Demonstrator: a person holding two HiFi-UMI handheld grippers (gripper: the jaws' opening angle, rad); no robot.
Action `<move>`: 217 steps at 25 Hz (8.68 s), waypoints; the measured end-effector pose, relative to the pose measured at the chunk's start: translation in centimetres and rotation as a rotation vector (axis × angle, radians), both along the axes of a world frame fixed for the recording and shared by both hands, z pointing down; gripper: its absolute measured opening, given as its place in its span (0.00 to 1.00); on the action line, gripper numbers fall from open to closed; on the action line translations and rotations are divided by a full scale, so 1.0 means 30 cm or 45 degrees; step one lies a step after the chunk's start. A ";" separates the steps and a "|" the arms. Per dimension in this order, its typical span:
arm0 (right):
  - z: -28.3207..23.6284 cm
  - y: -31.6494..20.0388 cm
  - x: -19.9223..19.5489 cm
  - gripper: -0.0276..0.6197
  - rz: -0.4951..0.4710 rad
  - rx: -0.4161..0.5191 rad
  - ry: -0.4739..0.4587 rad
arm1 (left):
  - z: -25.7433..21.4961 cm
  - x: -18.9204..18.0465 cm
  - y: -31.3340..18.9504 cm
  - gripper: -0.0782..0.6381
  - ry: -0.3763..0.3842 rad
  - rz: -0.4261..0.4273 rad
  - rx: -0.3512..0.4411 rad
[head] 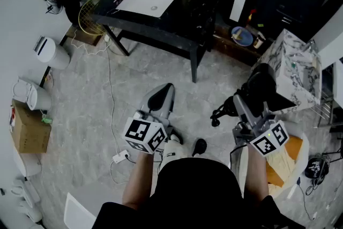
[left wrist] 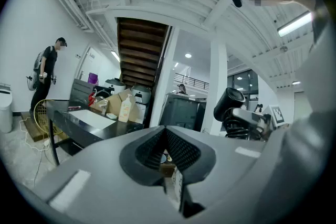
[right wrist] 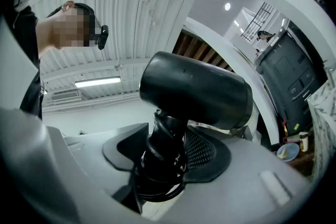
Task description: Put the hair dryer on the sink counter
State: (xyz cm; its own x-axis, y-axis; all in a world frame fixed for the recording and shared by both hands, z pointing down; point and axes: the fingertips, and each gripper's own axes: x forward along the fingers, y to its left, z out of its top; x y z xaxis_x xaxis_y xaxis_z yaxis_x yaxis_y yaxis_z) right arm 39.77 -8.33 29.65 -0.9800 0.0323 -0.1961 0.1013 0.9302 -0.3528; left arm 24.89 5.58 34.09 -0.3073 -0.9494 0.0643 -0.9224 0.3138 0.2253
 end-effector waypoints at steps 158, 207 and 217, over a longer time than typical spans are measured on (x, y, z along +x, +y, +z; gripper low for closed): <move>0.869 -0.666 -1.871 0.39 0.866 -0.479 1.110 | 0.178 -1.715 -0.794 0.11 0.089 1.212 -0.245; 1.015 -0.766 -1.911 0.41 0.963 -0.440 1.424 | 0.198 -1.779 -0.765 0.11 0.080 1.233 -0.277; 0.981 -0.766 -1.909 0.41 0.995 -0.464 1.329 | 0.189 -1.818 -0.734 0.11 0.056 1.201 -0.269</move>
State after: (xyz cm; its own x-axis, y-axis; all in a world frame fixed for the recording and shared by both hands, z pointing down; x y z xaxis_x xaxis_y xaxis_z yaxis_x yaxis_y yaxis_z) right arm -17.50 -31.30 59.09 -0.4138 -0.4912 0.7665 -0.8709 0.4586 -0.1764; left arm -29.66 -16.43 39.76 0.5822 -0.7719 0.2553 -0.8078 -0.5136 0.2894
